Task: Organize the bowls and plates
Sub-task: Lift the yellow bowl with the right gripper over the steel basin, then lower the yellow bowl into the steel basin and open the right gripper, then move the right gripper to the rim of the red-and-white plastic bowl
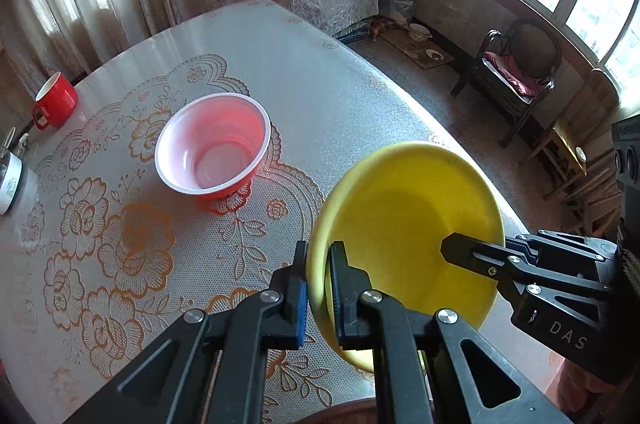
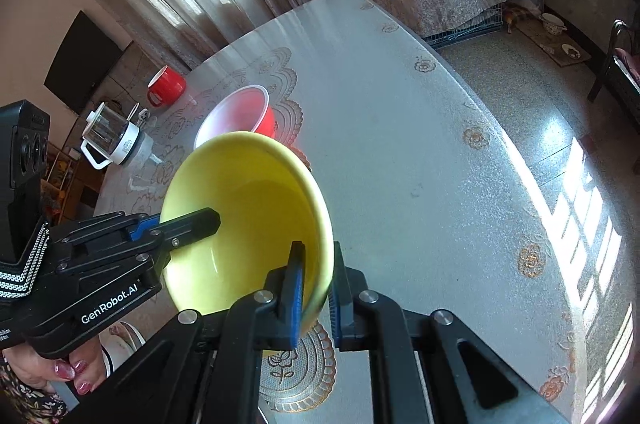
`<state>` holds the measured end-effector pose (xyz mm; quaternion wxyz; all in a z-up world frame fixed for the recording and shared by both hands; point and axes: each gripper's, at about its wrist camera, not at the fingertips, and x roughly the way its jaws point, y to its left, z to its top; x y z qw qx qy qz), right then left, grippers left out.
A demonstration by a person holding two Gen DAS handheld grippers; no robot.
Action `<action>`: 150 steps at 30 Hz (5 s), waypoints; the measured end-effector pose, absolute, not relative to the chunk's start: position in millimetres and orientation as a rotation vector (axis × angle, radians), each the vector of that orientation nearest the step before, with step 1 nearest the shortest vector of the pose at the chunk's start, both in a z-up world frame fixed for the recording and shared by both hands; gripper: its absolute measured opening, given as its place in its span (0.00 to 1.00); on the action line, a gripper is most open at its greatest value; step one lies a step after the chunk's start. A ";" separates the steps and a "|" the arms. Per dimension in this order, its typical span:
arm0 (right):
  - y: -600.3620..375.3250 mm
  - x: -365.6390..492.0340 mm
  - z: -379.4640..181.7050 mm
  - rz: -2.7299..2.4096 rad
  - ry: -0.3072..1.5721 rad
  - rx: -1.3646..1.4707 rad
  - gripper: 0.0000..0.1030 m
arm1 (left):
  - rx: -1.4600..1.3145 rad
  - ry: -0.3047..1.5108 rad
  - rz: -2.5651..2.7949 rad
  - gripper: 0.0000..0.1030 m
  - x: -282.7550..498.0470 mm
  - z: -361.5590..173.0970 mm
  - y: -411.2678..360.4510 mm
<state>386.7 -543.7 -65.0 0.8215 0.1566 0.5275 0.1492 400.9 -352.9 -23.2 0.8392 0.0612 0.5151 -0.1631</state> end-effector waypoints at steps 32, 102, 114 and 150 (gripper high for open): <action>-499.2 293.2 -44.0 0.445 1.165 0.272 0.09 | 0.099 1.092 -0.299 0.10 268.9 -22.9 -298.8; -467.5 273.9 -89.7 0.387 1.325 0.007 0.14 | 0.177 1.205 -0.293 0.52 239.8 -91.3 -304.5; -473.1 273.9 -81.4 0.416 1.316 0.083 0.14 | 0.131 1.222 -0.282 0.30 241.5 -94.6 -298.0; -500.6 428.8 -45.5 0.335 1.118 0.152 0.32 | -0.125 1.166 0.032 0.80 367.6 -48.6 -222.6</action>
